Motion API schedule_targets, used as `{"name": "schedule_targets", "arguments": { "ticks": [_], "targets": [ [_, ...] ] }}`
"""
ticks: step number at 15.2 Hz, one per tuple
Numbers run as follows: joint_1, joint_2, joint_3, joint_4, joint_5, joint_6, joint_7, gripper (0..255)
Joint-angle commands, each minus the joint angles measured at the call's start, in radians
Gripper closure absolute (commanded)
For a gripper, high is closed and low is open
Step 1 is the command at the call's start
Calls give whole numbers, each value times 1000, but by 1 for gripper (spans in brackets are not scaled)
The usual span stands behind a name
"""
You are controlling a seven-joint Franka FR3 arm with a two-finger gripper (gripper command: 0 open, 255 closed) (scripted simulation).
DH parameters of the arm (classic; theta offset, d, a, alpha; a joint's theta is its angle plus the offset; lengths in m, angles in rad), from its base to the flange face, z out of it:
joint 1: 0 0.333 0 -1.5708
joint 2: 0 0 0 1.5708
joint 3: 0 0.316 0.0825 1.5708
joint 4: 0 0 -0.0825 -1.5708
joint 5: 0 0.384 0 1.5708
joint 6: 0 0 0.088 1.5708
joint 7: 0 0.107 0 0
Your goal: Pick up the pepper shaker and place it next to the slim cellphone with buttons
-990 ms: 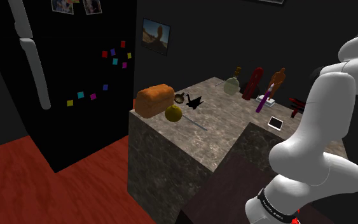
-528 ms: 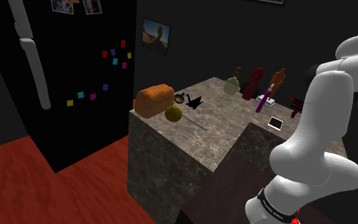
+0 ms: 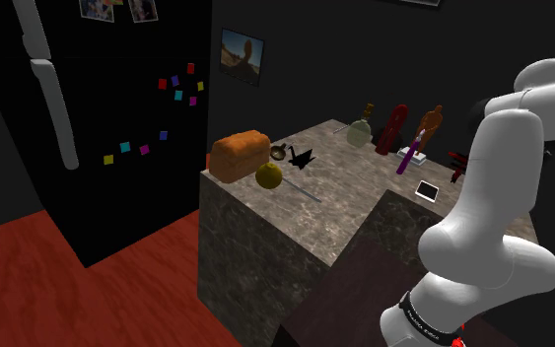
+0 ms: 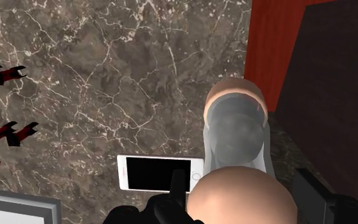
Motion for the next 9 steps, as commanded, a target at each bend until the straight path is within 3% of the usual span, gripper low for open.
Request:
{"name": "schedule_targets", "arguments": {
  "ticks": [1, 9],
  "targets": [
    [20, -4, -5, -39, -2, 29, -8, 255],
    [45, 14, 4, -136, 19, 120, -40, 255]
  ]
}}
